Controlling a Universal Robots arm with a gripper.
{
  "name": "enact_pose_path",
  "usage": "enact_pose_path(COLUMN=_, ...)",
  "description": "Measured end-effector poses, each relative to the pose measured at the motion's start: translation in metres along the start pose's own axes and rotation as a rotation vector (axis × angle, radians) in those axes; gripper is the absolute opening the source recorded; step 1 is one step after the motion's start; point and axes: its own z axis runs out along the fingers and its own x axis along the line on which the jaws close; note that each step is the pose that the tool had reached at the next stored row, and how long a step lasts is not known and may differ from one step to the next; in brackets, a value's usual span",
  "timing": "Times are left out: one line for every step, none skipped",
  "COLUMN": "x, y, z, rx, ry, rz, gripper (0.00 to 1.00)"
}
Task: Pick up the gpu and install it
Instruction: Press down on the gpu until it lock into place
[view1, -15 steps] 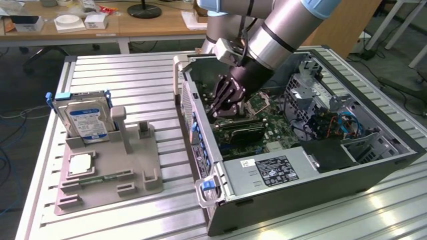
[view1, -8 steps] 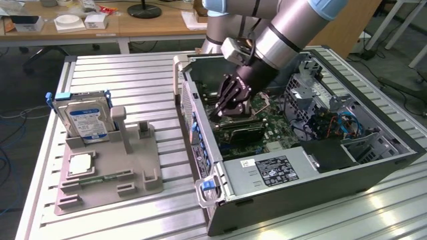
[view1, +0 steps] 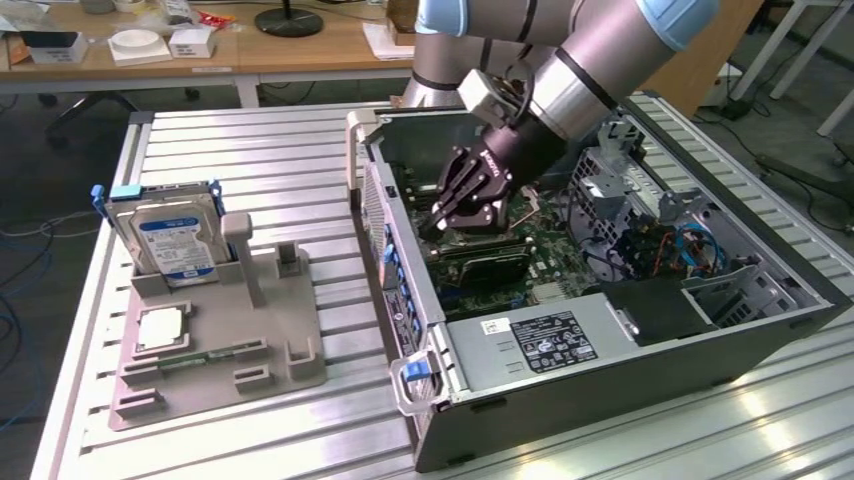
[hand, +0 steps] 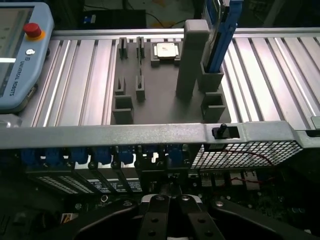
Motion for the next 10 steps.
enact_pose_path(x=0.0014, y=-0.0005, z=0.0006, rx=-0.0011, ry=0.0002, rz=0.000, gripper=0.10)
enact_pose_path(x=0.0024, y=-0.0011, z=0.0014, rx=-0.0030, ry=0.0008, rz=0.000, gripper=0.10)
enact_pose_path(x=0.0031, y=-0.0016, z=0.0023, rx=-0.0056, ry=0.0016, rz=0.000, gripper=0.10)
enact_pose_path(x=0.0033, y=-0.0015, z=0.0032, rx=-0.0083, ry=0.0028, rz=0.001, gripper=0.10)
enact_pose_path(x=0.0034, y=-0.0012, z=0.0040, rx=-0.0117, ry=0.0039, rz=0.002, gripper=0.10)
enact_pose_path(x=0.0034, y=-0.0011, z=0.0048, rx=-0.0148, ry=0.0047, rz=0.002, gripper=0.10)
enact_pose_path(x=0.0034, y=-0.0011, z=0.0055, rx=-0.0178, ry=0.0052, rz=0.002, gripper=0.10)
enact_pose_path(x=0.0035, y=-0.0014, z=0.0064, rx=-0.0204, ry=0.0056, rz=0.002, gripper=0.10)
enact_pose_path(x=0.0035, y=-0.0019, z=0.0075, rx=-0.0226, ry=0.0057, rz=0.003, gripper=0.10)
enact_pose_path(x=0.0036, y=-0.0026, z=0.0088, rx=-0.0247, ry=0.0059, rz=0.003, gripper=0.10)
